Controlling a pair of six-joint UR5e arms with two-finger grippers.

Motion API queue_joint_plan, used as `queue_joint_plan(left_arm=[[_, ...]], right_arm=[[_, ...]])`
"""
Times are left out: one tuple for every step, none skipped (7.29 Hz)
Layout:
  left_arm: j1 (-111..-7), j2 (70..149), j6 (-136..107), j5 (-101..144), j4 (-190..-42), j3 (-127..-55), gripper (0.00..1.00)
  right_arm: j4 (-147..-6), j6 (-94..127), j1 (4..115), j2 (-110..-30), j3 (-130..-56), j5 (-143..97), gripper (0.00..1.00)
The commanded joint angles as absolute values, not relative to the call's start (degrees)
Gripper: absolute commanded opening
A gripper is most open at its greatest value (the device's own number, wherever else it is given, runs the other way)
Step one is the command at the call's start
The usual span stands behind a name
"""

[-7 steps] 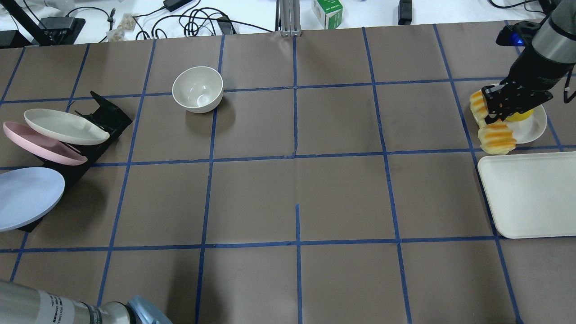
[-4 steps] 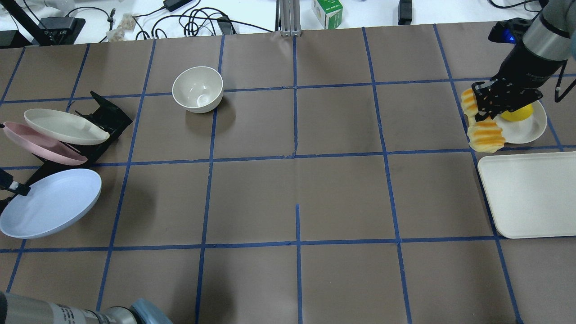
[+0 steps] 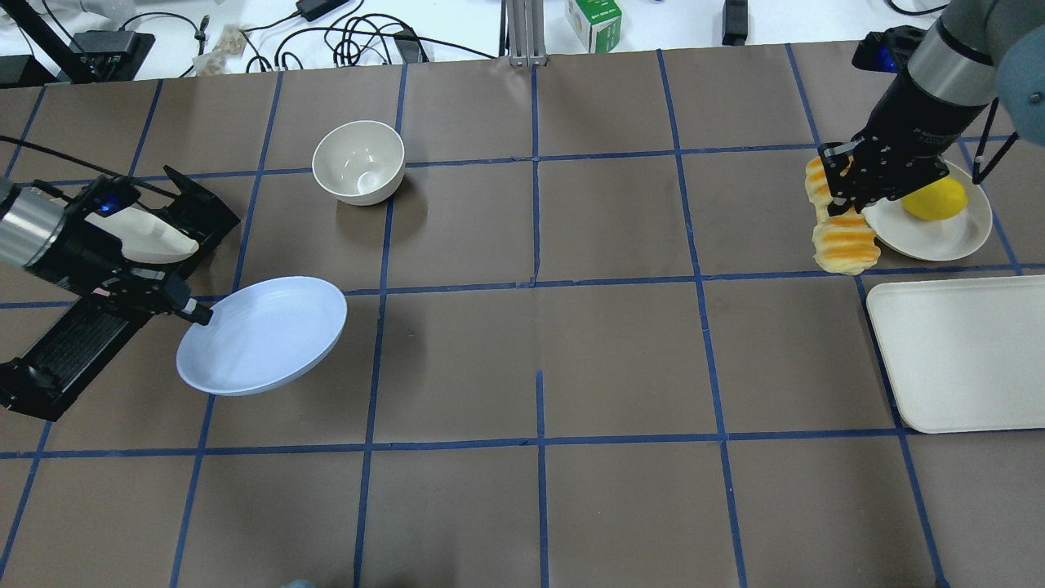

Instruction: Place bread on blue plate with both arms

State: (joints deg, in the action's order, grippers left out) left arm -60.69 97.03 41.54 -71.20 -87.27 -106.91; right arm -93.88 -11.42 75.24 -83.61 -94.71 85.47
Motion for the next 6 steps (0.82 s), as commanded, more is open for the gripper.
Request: queue_joint_plan(left_arm=[[-76.8,98.6,25.6,-70.7,-68.0,-108.2,0.00],[-82.5,100.8,15.4,-70.7,-58.3,-109.8,0.00],[-86.6,103.4,4.4,-70.7,-50.5,-110.0,0.00],[-90.5,106.7,-0.9,-71.0,-44.5,-110.2,0.00],[-92.5,109.1,-5.7,-71.4,-38.6,-110.3,0.00],[-93.9,110.5,-7.7,-72.3,-36.6,-111.0,0.00]], right_arm=[[-93.9,-10.8,75.5,-83.6,-94.7,85.3,0.00],[-94.0,-10.5,75.7,-83.7,-94.7,84.9,0.00],[-94.0,-10.1,75.9,-83.6,-94.7,84.3,0.00],[-94.0,-10.1,76.0,-83.6,-94.7,84.3,0.00],[-94.0,-10.1,76.0,-83.5,-94.9,84.3,0.00],[-93.9,-10.1,76.0,-83.5,-94.9,84.5,0.00]])
